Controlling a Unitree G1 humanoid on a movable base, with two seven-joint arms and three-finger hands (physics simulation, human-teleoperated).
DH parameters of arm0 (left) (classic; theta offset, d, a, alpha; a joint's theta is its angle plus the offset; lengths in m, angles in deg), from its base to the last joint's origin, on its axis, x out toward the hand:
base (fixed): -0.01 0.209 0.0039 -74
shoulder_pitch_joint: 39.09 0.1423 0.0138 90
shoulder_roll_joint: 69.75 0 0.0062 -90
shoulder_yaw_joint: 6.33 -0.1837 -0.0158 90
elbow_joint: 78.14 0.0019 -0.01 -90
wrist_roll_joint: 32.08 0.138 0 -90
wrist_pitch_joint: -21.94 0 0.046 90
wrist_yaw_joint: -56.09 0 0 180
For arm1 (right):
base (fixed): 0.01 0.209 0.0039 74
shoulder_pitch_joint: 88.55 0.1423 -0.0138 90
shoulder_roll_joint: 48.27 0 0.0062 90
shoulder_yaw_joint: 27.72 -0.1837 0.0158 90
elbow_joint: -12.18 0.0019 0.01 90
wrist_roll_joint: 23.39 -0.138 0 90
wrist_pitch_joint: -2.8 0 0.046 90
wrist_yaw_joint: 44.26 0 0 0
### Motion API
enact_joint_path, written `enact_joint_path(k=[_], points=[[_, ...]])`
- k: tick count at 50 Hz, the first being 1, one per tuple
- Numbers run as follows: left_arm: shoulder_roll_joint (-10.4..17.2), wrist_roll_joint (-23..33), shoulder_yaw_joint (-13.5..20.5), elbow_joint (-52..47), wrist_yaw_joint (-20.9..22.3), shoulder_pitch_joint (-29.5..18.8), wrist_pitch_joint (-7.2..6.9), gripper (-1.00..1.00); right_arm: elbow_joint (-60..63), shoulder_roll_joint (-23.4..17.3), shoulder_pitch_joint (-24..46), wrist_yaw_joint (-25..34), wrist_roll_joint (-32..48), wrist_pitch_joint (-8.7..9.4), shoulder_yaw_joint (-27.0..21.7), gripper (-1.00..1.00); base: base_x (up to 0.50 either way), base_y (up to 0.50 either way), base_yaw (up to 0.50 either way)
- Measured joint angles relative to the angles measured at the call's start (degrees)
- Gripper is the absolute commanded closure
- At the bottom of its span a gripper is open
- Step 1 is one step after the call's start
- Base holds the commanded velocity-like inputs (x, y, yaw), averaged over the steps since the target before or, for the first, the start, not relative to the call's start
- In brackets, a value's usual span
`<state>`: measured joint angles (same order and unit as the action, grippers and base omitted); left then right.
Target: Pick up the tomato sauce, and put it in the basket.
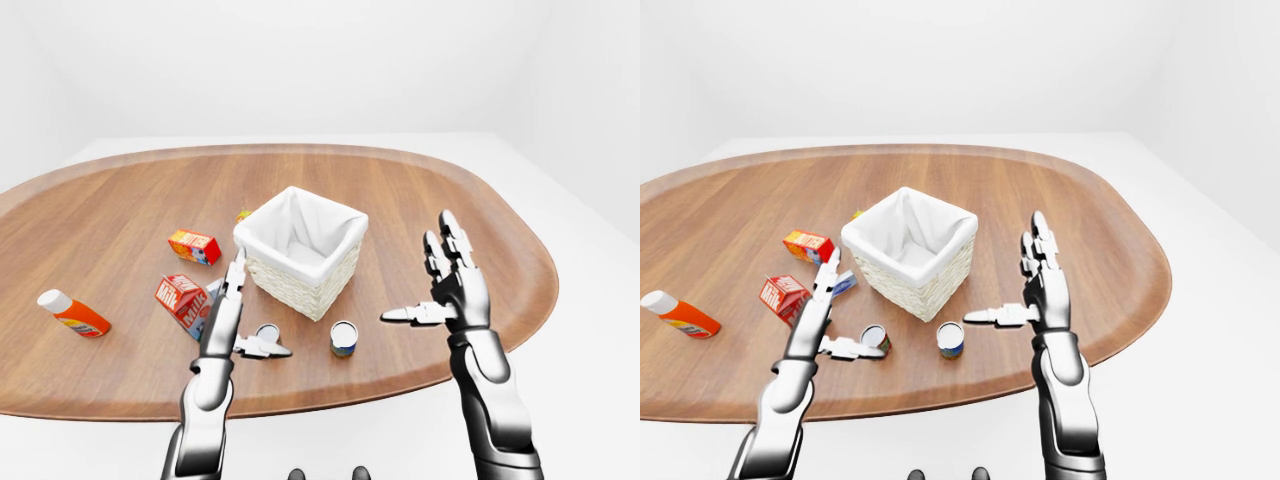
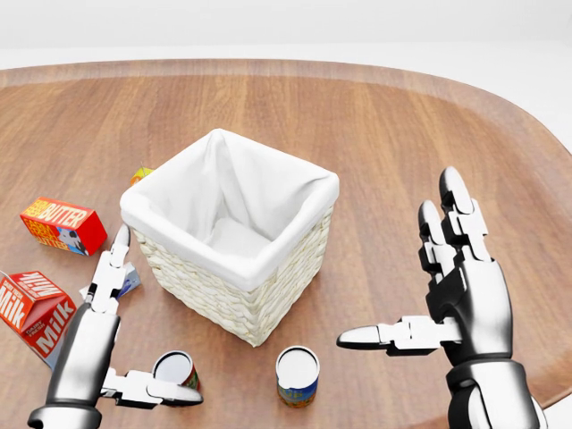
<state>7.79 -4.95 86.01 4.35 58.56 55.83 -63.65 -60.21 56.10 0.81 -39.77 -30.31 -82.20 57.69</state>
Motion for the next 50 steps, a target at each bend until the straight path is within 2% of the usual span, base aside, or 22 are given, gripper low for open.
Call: enact_joint_path(k=[3, 50], points=[[0.0, 0.2, 0.04, 0.41, -0.17, 0.32, 0.6, -0.99, 0.08, -0.01, 0.0, -0.01, -0.02, 0.0, -0.02, -1.0, 0.0, 0.0, 0.0], [0.8, 3.04, 0.8, 5.54, -2.27, -0.53, 0.6, -0.98, -0.58, -0.09, 0.37, -0.04, -0.16, 0.0, -0.19, -1.0, 0.0, 0.0, 0.0]])
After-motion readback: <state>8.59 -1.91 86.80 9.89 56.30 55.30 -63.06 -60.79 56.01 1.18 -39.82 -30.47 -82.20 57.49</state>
